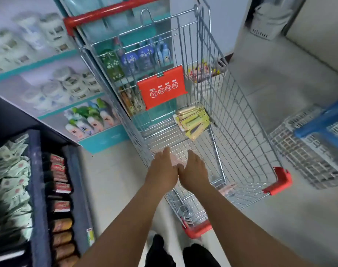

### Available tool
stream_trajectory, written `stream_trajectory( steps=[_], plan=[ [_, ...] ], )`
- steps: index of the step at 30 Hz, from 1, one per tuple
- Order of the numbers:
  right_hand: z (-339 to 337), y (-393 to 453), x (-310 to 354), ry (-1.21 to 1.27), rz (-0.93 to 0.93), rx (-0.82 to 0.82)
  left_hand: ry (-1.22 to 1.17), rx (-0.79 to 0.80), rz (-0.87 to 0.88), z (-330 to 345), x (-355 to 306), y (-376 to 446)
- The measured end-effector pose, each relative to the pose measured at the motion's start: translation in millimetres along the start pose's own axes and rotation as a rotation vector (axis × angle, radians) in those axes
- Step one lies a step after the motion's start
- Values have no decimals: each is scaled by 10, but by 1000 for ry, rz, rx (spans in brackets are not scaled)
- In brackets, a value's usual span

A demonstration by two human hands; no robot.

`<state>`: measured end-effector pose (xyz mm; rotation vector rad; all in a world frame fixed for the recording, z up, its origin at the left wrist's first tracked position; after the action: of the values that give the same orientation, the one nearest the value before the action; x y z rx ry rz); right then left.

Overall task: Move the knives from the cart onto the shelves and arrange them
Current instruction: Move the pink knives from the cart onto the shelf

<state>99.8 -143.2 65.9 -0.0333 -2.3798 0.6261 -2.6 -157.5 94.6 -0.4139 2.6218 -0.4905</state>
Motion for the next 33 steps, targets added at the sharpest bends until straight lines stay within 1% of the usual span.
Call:
stream_trajectory(
  steps=[5,9,13,17,20,22,24,26,28,31,33],
  plan=[
    [112,367,-418,96,230,-40,85,126,5,407,10,565],
    [225,554,-764,195,433,-77,102,234,-5,762,64,981],
    [450,738,-1114,282,591,-115,78,335,-91,1106,142,1319],
    [719,913,-1397,318,733,-125,121,373,-170,1416,276,1684],
    [847,1038,-1592,345,787,-147,226,405,-219,1679,410,1940],
    [909,1099,-1734,296,831,-141,269,407,-260,1820,467,2046],
    [995,1150,-1872,256,889,-129,250,396,-357,1930,553,2084],
    [1083,1179,-2001,273,964,-155,256,401,-443,2031,628,2112],
    [1159,1205,-2091,257,1014,-169,207,371,-496,2165,734,2166],
    [1249,1319,-2094,216,946,-194,112,346,-514,2333,844,2184],
    [1315,1427,-2026,222,890,-183,104,307,-443,2382,811,2156]
  ],
)
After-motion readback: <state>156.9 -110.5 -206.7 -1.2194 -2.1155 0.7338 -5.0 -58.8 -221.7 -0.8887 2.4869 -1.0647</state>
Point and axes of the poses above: each hand's wrist, its own y-axis towards the middle knuckle, its own z-axis out of the palm, x = y × z, the point moved 4 cm from there along y, towards the middle knuckle, and after that the axes turned 5 degrees about y, right-handed, at the moved point
